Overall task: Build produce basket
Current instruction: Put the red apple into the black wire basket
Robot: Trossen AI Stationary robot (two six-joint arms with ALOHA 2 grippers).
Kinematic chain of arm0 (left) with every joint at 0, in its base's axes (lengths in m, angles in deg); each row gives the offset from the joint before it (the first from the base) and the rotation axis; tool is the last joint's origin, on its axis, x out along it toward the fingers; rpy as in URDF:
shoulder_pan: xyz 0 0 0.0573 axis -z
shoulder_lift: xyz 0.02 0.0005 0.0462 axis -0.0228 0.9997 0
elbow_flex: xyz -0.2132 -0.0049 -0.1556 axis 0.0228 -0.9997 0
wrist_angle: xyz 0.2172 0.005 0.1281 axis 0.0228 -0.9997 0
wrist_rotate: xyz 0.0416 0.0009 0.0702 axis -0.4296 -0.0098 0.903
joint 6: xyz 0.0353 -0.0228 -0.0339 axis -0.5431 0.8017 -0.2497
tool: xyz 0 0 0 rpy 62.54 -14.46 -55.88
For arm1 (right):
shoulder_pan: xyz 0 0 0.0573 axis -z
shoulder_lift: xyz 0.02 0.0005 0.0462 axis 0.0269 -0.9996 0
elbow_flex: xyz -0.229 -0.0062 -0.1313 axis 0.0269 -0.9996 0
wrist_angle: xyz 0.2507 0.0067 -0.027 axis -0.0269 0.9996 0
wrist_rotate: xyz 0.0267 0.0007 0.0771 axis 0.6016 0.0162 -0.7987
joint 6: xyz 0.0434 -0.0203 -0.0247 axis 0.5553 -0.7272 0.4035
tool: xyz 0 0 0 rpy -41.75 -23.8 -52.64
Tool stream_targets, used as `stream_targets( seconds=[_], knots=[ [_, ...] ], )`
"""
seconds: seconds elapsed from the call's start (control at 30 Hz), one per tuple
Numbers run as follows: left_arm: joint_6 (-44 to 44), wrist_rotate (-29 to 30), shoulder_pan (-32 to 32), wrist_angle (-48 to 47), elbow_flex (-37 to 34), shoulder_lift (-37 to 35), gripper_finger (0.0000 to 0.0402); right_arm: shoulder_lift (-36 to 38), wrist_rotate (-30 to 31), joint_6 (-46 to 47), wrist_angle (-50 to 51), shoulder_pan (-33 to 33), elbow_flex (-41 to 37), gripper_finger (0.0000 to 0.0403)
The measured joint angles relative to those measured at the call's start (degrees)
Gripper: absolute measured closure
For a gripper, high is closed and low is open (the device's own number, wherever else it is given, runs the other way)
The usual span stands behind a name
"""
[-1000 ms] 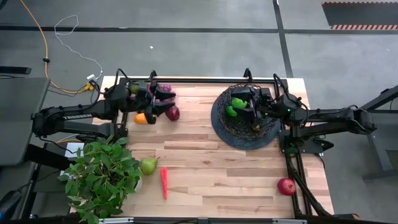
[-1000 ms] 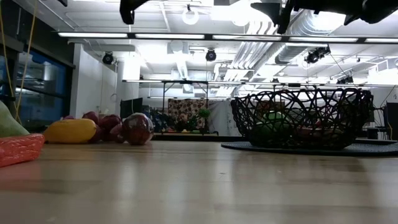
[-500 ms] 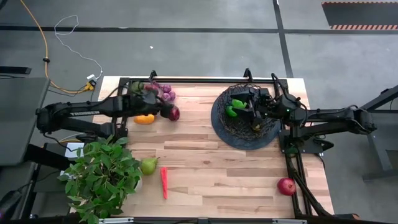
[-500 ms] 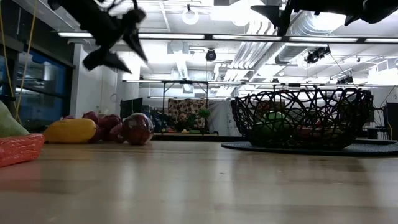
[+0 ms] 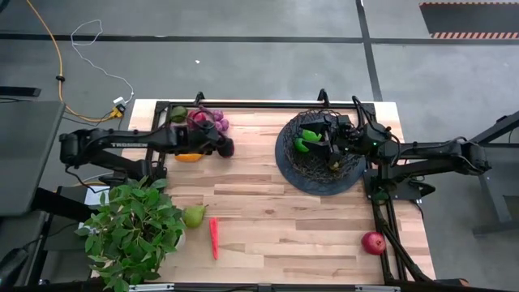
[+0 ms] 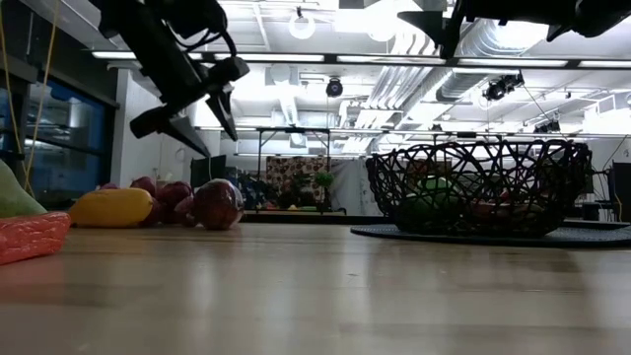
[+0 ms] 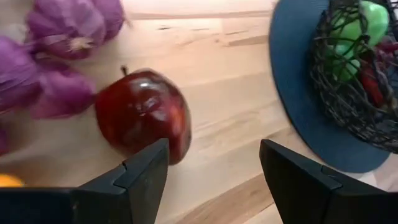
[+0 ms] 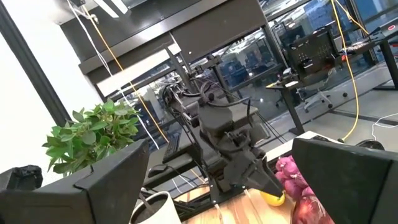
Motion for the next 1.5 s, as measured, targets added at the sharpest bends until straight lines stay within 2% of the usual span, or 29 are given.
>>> stream_targets(
  seconds=[0.17, 0.43, 0.53, 0.7, 0.93, 1.23, 1.33, 1.5],
  knots=[
    [0.43, 1.63, -0.26, 0.27, 0.00, 0.48, 0.0142, 0.00, 0.00, 0.02, 0.01, -0.01, 0.00, 0.0025],
    [-3.20, 2.56, -2.27, 0.31, 0.00, 0.48, 0.0040, 0.00, 0.00, 0.02, 0.01, 0.00, 0.00, 0.0025],
    [-2.77, 3.37, -2.34, 0.52, 0.00, 0.47, 0.0017, 0.00, 0.00, 0.02, 0.01, -0.02, 0.00, 0.0025],
    [-3.36, 1.57, -2.17, 0.11, 0.00, 0.46, 0.0013, 0.00, 0.00, 0.02, 0.01, 0.00, 0.00, 0.0025],
    [1.98, 2.66, -1.86, 0.86, 0.00, 2.21, 0.0013, 0.00, 0.00, 0.02, 0.03, -0.02, 0.00, 0.0025],
    [3.28, -0.72, -1.88, 1.51, 0.11, 5.09, 0.0013, 0.00, -0.02, 0.02, 0.05, 0.00, 0.00, 0.0025],
    [3.48, 1.66, -1.92, -3.65, 3.18, 5.63, 0.0013, 0.00, -0.02, 0.02, 0.18, 0.00, 0.00, 0.0025],
    [3.65, 9.74, -1.93, -15.43, 10.57, 9.10, 0.0013, 0.00, -0.02, 0.02, 0.50, -0.01, 0.00, 0.0025]
  ],
)
